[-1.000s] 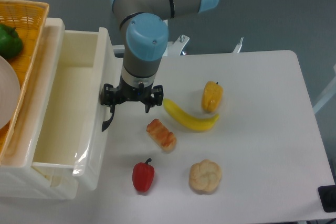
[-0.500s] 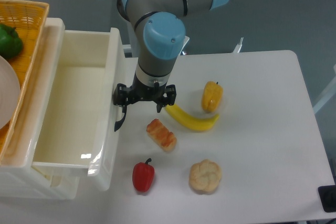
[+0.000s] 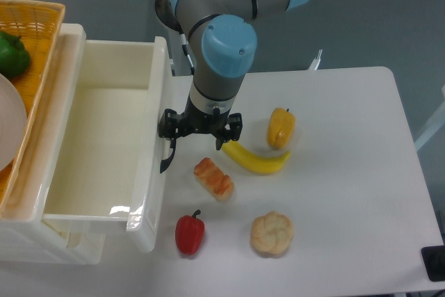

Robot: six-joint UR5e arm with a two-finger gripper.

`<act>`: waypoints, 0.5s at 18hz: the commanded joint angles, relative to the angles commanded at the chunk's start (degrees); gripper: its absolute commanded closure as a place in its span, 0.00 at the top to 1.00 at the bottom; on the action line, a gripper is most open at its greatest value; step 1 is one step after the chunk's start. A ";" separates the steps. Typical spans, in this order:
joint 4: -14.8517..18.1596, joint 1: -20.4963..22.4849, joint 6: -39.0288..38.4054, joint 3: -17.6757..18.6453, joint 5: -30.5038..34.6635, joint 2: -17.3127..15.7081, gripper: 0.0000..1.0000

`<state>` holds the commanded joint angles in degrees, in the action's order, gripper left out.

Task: Slide the top white drawer open

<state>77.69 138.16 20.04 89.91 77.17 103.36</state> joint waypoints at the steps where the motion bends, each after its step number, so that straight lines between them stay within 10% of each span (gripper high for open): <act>1: -0.09 0.26 0.09 0.00 0.00 0.00 1.00; 9: -0.09 1.93 0.09 -0.35 -0.09 0.18 1.00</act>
<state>77.61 140.09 20.13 89.56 77.08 103.54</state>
